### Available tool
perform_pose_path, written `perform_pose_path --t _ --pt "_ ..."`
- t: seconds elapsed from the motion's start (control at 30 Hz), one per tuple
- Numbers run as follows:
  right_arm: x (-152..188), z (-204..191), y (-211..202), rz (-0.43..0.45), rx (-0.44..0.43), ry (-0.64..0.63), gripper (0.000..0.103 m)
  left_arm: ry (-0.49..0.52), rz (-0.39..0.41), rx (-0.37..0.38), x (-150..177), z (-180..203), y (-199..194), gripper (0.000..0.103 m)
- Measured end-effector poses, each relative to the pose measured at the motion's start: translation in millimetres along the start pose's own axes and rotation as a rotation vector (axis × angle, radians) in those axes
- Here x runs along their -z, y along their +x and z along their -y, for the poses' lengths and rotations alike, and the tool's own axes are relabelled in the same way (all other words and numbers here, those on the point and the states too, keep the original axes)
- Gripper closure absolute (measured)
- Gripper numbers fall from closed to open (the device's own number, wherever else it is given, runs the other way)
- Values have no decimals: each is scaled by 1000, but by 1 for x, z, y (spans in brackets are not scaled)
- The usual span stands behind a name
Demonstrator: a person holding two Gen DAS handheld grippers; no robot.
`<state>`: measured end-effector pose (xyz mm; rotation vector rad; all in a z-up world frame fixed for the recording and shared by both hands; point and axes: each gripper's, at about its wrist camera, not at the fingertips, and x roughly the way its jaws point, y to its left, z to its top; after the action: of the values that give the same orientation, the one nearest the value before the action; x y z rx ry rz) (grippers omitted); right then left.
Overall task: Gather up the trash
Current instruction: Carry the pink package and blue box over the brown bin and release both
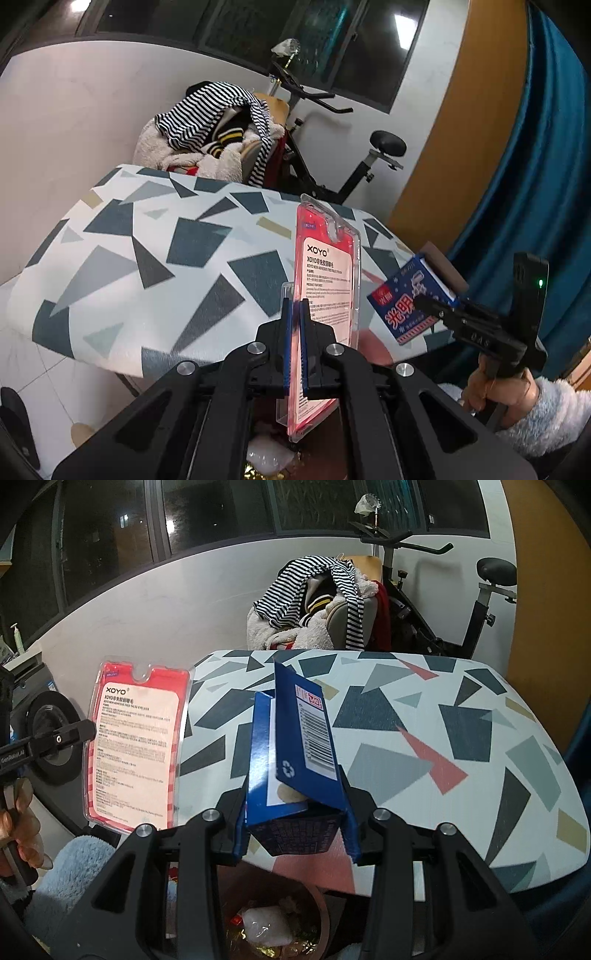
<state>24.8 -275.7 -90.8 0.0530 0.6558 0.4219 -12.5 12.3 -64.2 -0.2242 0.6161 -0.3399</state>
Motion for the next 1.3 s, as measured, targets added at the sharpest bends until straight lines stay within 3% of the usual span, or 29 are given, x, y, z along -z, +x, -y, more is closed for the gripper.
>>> perform_pose_path --t 0.67,0.9,0.93,1.03,1.1,1.17,1.3 --pt "23 9 -4 -21 6 46 62 34 -98 22 48 3 24 99" --pt "26 10 -1 -31 2 54 62 25 -148 79 51 7 41 97" --pt "27 11 0 -33 2 55 62 25 -151 88 51 8 42 91" --pt "29 10 0 -35 2 57 62 44 -127 65 47 11 37 57" --pt "29 10 0 -39 0 59 62 51 -111 42 42 10 33 48" --pt "31 9 2 -45 -3 62 62 48 -99 21 36 8 28 31" --pt "37 5 5 -63 -19 56 62 39 -61 -30 28 3 15 11"
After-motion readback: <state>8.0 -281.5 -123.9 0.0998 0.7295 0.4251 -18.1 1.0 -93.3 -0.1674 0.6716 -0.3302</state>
